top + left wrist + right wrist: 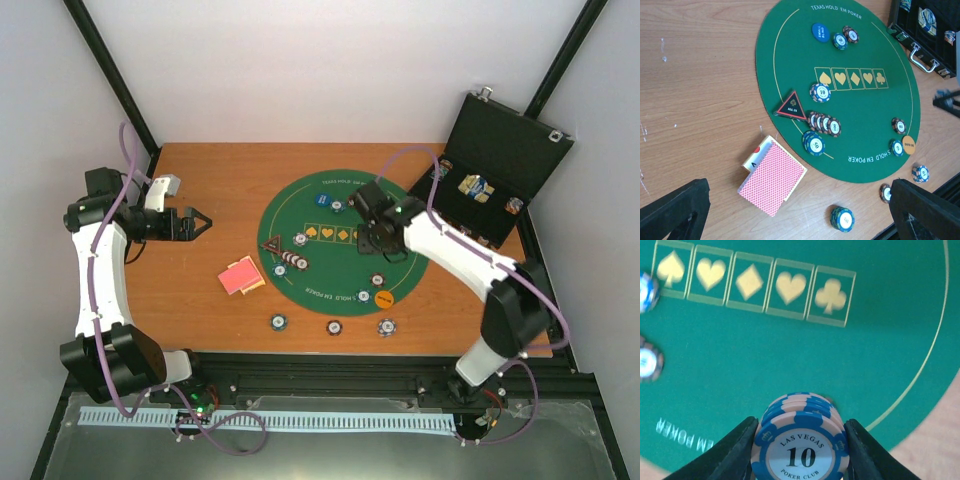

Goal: Distribute texas hold em gaming equipment

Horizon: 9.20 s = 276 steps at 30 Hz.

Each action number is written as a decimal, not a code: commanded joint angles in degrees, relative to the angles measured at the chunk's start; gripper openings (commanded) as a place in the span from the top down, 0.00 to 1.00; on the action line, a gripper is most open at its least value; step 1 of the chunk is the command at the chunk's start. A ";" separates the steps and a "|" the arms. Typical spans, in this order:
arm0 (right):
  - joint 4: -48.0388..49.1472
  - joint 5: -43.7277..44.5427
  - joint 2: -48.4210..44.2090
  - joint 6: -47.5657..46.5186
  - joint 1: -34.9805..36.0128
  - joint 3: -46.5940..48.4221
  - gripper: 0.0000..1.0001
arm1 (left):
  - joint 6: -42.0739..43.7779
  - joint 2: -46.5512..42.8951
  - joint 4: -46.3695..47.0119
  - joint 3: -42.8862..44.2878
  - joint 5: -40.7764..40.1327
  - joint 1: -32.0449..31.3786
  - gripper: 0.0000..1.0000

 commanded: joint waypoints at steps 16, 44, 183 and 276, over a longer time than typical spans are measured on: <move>-2.37 -3.20 43.72 -10.48 -14.42 44.55 0.69 | 2.74 1.05 -3.12 1.69 1.07 0.44 0.00; -5.23 -9.16 57.76 -11.35 -18.90 60.53 0.65 | 3.89 1.22 -2.73 1.06 1.79 0.43 0.00; 13.61 -8.34 14.93 -9.45 -16.22 -8.48 0.37 | 39.07 0.64 -7.51 -11.81 -9.09 0.43 0.00; 12.89 -0.28 -10.22 12.91 12.83 -15.31 0.01 | 33.62 14.90 29.19 -28.89 -35.44 -25.98 0.00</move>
